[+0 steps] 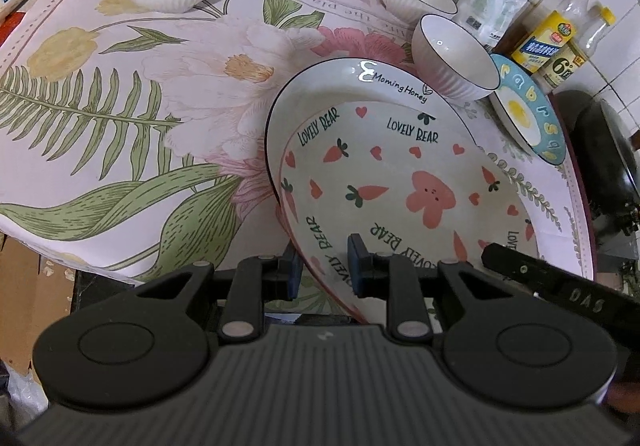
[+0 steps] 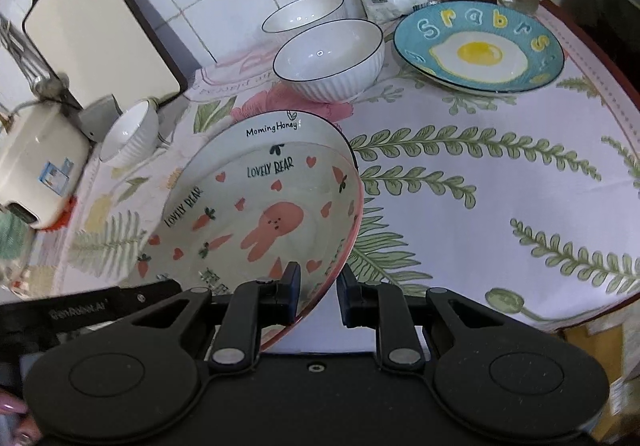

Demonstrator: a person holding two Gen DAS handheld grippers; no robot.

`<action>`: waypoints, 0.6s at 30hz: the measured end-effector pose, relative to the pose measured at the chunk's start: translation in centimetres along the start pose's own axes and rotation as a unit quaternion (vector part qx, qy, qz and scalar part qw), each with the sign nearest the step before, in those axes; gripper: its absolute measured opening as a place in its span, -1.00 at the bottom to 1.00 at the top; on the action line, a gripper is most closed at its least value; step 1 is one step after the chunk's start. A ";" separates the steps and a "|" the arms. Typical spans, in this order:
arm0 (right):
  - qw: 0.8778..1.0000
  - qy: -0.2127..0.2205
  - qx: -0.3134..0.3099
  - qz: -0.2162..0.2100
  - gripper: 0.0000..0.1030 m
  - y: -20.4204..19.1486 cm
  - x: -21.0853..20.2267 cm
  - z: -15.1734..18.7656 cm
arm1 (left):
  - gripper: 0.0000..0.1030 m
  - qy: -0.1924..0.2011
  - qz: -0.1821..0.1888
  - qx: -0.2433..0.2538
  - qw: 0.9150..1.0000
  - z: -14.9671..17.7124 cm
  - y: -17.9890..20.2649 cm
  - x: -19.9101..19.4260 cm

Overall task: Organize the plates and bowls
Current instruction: 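Lower the bunny plate into the white plate and open both grippers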

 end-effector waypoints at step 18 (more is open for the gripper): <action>0.998 0.010 -0.057 0.011 -0.35 0.5 2.1 -0.7 | -0.56 -0.056 -0.012 -0.006 0.998 -0.9 0.6 1.1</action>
Point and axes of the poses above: each gripper's, at about its wrist camera, not at the fingertips, and x roughly the way its jaws point, y to its right, z to its underside, the point moved 5 cm from there along x, roughly the way its jaws point, and after that the axes turned 12 degrees about -z, right-handed, at the moved point
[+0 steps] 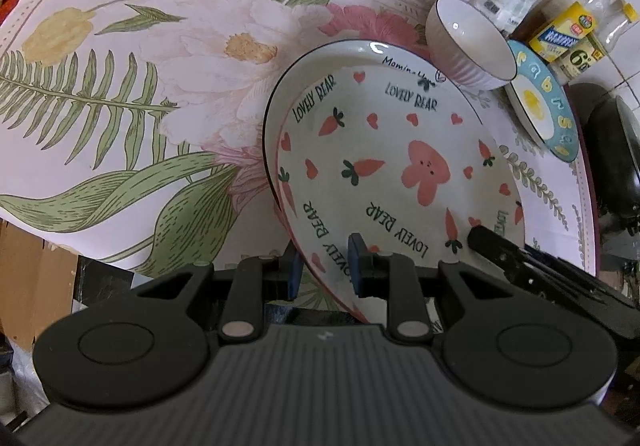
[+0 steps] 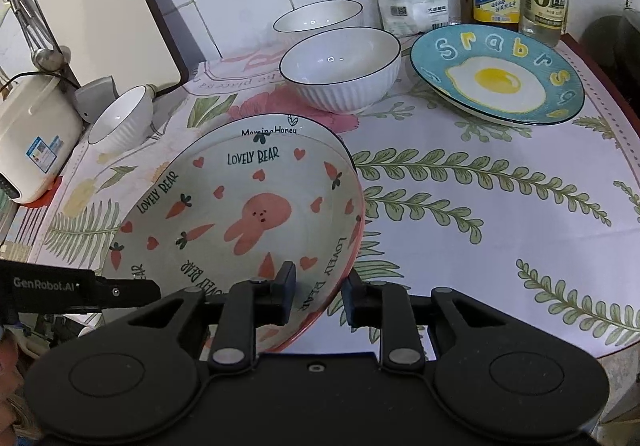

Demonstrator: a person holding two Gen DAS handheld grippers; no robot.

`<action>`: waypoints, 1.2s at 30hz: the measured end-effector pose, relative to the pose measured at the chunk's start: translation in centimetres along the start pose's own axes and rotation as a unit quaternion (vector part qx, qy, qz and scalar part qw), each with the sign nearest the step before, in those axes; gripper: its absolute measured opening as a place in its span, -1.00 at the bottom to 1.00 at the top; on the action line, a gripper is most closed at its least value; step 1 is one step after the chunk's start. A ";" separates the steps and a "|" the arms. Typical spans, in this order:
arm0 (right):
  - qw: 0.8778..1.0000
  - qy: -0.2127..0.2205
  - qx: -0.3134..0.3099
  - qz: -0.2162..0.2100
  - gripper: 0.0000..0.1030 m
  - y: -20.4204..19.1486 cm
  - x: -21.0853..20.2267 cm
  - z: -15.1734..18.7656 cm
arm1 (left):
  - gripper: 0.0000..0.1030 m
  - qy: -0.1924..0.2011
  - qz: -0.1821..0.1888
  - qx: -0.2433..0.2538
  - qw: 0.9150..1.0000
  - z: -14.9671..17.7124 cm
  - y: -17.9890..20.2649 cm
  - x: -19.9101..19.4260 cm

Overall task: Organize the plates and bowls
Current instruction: 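Lower the bunny plate into the white plate and open both grippers, then move both grippers toward the blue egg plate beside the bottles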

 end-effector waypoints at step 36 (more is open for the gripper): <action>0.987 0.103 -0.125 -0.006 0.04 0.5 -7.5 0.4 | -0.54 0.014 -0.020 0.061 0.998 0.7 2.6 -5.5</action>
Point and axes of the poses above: each gripper's, at about its wrist camera, not at the fingertips, and x roughly the way its jaws point, y to its right, z to its underside, the point moved 5 cm from there along x, roughly the way its jaws point, and after that the axes turned 12 degrees about -z, right-handed, at the moved point
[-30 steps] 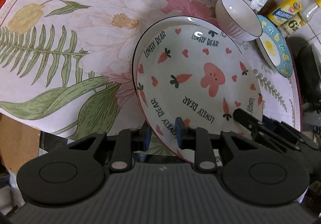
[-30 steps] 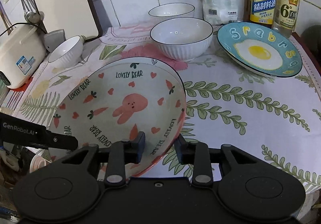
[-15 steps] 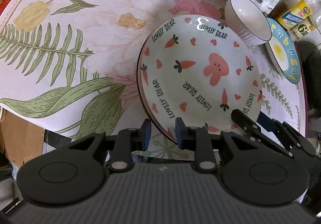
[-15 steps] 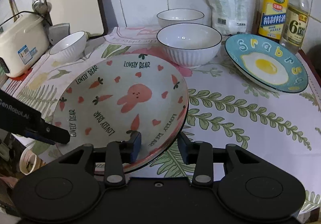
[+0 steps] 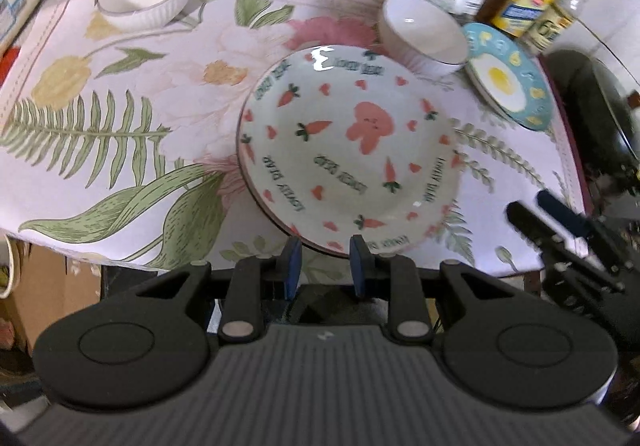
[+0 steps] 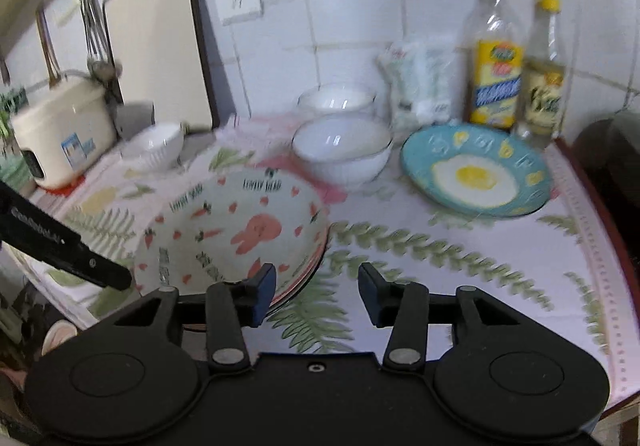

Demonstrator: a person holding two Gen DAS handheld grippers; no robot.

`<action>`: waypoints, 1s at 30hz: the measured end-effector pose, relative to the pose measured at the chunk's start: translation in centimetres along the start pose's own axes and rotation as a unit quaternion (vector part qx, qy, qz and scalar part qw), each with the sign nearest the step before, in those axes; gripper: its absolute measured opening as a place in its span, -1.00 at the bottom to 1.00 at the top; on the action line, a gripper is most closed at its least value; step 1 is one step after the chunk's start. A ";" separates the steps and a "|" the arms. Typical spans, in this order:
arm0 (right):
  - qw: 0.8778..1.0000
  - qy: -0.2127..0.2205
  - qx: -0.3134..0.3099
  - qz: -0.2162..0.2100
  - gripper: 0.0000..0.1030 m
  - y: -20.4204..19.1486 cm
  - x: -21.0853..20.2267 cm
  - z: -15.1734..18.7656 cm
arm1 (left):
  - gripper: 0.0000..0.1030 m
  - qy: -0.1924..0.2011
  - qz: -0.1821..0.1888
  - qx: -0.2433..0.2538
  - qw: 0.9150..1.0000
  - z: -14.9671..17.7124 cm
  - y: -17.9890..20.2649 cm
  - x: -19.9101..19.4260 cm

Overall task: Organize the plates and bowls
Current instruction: 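Move both grippers toward the blue egg plate beside the bottles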

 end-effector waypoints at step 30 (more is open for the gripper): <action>0.979 0.187 -0.027 0.078 0.80 9.9 -11.4 -0.9 | 0.41 0.229 0.059 0.094 0.967 -3.4 15.8 -5.1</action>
Point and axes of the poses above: each gripper's, at about its wrist camera, not at the fingertips, and x roughly the way its jaws point, y to its right, z to its underside, the point moved 5 cm from there along x, roughly the way its jaws point, and after that the axes turned 12 degrees about -z, right-handed, at the moved point
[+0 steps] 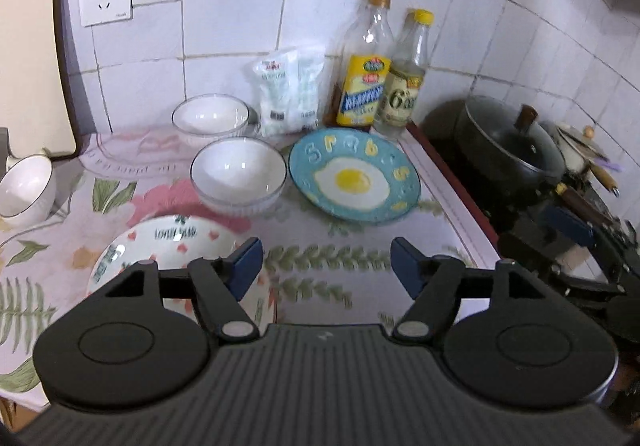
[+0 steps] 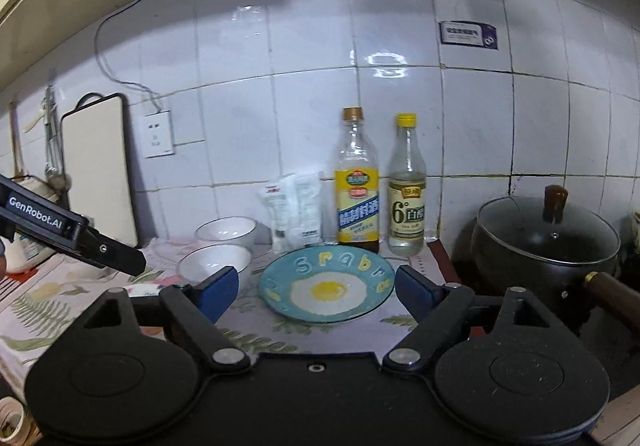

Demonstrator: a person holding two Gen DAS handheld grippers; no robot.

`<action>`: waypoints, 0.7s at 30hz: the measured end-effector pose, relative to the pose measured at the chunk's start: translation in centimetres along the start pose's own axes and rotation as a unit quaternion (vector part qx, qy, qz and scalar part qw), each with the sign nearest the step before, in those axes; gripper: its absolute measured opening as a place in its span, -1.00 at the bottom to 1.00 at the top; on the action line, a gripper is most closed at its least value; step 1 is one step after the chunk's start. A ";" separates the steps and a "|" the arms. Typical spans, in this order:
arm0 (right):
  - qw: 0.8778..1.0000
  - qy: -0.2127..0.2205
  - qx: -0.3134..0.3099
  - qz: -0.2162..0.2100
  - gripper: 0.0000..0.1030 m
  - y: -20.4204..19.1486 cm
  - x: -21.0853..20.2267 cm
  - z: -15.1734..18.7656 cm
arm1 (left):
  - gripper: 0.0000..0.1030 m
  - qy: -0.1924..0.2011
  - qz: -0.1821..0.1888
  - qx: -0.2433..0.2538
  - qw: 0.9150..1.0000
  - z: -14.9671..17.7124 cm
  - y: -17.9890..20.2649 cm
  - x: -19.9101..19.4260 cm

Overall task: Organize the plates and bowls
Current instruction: 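Move both grippers toward the blue egg plate beside the bottles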

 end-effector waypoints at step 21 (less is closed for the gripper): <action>0.980 -0.056 0.186 -0.041 0.83 12.2 14.4 4.9 | 0.73 0.041 -0.091 -0.105 0.990 -0.6 4.4 13.9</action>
Point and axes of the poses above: each gripper's, at about its wrist camera, not at the fingertips, and x roughly the way its jaws point, y to its right, z to its underside, the point moved 5 cm from there along x, roughly the way its jaws point, and after that the axes turned 12 degrees about -z, right-handed, at the moved point
